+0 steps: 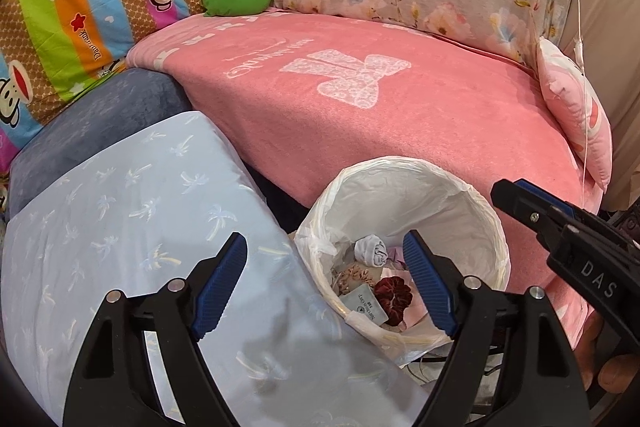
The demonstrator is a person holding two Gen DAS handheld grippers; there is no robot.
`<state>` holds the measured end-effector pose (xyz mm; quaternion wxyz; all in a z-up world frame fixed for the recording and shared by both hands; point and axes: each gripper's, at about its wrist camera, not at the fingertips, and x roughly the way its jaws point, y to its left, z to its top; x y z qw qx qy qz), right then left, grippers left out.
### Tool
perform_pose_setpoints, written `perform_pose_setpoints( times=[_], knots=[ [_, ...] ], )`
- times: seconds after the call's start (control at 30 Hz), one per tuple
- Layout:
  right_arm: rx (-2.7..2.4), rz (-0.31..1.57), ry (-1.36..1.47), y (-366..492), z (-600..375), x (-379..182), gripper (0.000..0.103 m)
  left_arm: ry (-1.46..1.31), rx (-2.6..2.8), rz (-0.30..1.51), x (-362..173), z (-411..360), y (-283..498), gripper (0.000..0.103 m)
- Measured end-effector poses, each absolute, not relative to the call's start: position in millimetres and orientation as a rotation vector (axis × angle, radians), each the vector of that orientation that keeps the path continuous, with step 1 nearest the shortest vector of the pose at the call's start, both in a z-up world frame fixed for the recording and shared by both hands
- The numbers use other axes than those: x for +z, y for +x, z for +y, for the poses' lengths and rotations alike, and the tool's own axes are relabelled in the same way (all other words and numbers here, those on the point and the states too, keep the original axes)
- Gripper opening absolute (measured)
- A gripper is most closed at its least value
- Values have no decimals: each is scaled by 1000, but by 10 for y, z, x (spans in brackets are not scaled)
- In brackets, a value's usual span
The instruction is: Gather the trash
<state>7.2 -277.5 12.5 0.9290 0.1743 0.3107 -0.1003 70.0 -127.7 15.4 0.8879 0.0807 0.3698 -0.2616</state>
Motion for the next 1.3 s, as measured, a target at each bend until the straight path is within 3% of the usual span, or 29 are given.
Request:
perform_pose_setpoints(
  times=[0.67, 1.17, 1.3],
  knots=[
    [-219, 738, 267, -160, -2416, -161, 27, 150, -478, 811, -63, -959, 544, 77],
    [-267, 747, 177, -290, -2272, -201, 44, 158, -447, 826, -193, -861, 438, 77],
    [-271, 745, 158, -322, -2239, -208, 47, 158, -436, 820, -200, -847, 411, 81]
  ],
)
